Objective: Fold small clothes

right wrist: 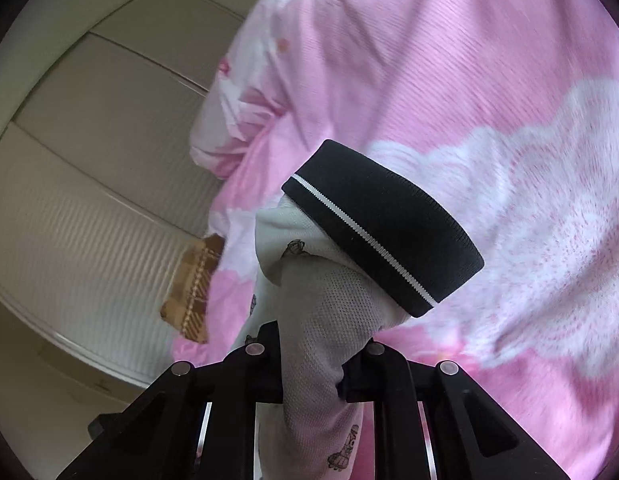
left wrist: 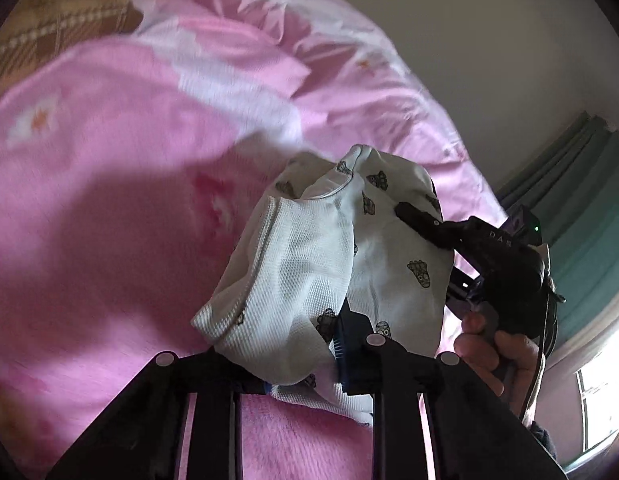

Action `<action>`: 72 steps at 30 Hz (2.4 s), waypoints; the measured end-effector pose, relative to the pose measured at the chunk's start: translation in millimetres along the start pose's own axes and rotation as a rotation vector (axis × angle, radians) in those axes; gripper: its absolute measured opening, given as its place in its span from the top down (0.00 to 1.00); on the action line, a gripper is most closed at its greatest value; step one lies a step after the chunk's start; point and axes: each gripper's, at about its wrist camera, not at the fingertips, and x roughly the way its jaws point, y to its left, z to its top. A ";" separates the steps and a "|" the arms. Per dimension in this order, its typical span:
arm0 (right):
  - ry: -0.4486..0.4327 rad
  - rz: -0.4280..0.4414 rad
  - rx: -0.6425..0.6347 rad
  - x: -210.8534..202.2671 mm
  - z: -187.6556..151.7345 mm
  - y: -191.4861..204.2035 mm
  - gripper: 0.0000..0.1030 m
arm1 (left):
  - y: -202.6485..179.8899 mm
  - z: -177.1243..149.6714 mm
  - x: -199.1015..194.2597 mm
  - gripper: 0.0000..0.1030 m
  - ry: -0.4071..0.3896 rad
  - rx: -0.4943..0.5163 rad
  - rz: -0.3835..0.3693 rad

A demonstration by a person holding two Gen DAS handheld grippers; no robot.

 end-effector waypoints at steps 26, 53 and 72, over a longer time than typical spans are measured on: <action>0.062 0.345 -0.160 286.7 41.9 319.2 0.83 | 195.9 281.8 -215.2 0.77 -0.290 0.081 0.199; 0.045 -0.241 -0.292 336.9 -0.3 250.7 0.37 | 288.4 236.2 -159.8 0.43 -0.161 0.019 0.369; -0.216 -0.563 -0.468 25.8 -165.5 253.1 0.34 | 112.0 70.5 -220.1 0.20 -0.138 0.422 0.384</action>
